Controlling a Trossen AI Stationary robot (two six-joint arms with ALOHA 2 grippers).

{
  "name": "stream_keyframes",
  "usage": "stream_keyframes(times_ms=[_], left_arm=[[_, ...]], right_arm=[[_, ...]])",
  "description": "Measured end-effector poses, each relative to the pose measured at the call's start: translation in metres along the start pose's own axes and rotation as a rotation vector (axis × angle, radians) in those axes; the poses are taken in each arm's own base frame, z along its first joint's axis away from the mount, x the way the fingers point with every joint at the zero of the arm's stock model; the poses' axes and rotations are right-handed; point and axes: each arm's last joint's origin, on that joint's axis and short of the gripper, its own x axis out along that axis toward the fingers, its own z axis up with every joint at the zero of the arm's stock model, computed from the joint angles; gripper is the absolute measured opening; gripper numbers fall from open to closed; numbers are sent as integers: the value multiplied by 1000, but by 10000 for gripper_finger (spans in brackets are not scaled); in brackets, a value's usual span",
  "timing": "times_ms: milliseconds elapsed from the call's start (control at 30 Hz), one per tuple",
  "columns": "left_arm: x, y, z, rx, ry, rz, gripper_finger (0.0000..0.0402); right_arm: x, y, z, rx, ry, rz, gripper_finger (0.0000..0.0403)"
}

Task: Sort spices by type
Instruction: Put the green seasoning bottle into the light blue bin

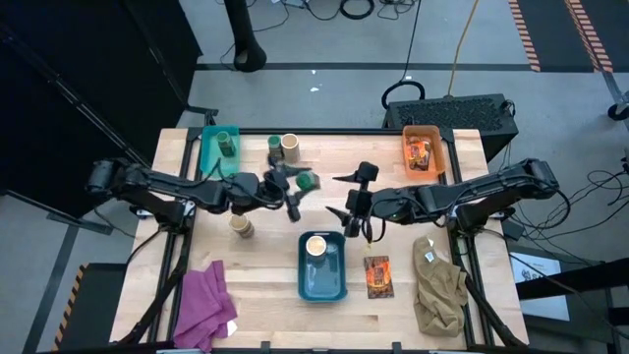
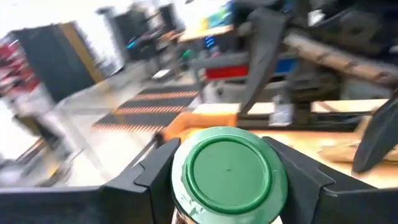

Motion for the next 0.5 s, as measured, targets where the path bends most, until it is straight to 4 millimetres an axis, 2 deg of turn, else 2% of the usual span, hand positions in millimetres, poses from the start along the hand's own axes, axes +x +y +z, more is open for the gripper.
stream_keyframes(times_ms=[267, 500], left_arm=[[-36, 33, 6, -104, 177, 367, 204], [-72, 72, -7, -243, 311, 721, 204]], right_arm=[[-5, -26, -1, 12, 31, -69, 338], [2, -40, -8, 18, 89, -109, 338]])
